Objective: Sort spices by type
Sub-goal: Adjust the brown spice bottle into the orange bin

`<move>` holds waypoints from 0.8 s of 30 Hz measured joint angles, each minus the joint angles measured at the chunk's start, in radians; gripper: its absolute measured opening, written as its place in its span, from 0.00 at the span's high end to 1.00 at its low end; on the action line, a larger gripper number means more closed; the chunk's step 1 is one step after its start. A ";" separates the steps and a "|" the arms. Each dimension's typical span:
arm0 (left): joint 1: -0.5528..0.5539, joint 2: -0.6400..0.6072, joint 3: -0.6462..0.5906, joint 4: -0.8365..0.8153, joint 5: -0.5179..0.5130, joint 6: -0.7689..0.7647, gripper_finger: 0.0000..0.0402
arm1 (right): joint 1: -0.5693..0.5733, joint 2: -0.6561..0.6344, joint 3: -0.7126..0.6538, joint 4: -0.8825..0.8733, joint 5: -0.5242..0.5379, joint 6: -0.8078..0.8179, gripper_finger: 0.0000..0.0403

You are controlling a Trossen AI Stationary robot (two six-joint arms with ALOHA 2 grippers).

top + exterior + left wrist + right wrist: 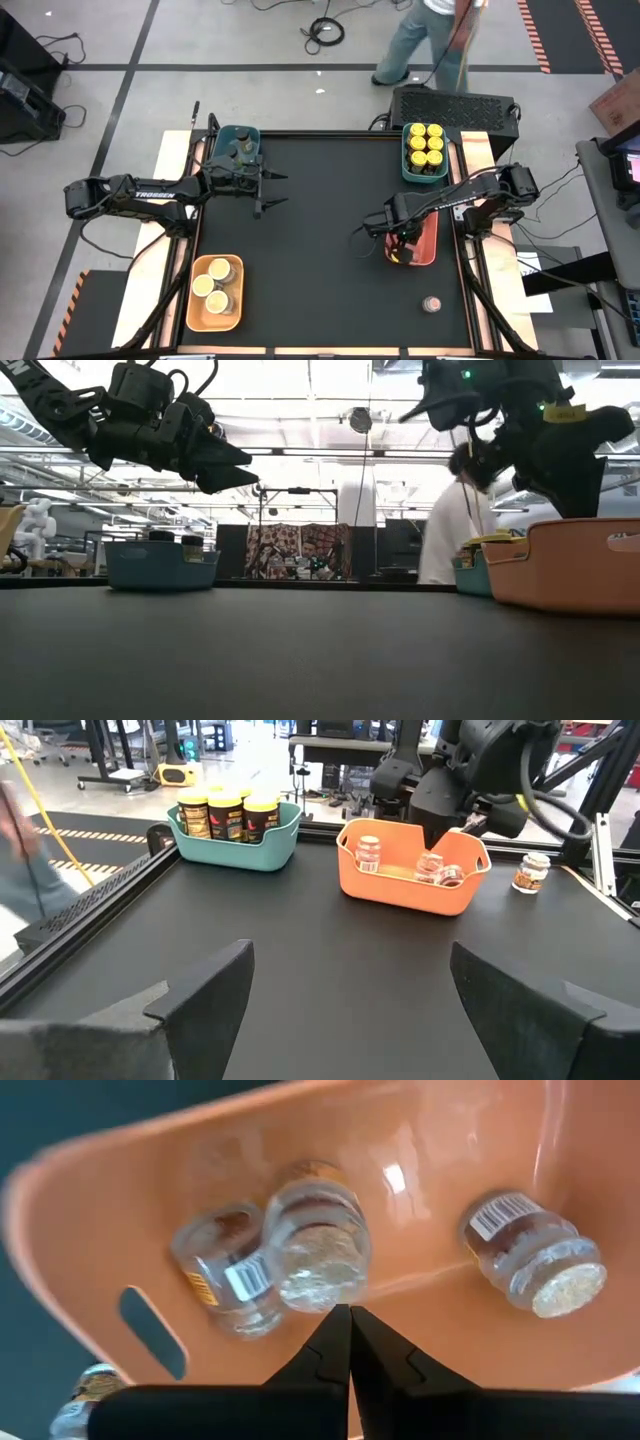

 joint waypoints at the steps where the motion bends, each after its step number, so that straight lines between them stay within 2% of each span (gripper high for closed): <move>1: 0.000 0.000 0.000 0.000 0.000 0.000 0.15 | 0.000 -0.002 0.004 0.005 0.000 0.000 1.00; 24: 0.000 0.000 0.000 0.000 0.000 0.000 0.15 | 0.000 -0.019 -0.036 0.186 0.011 0.008 1.00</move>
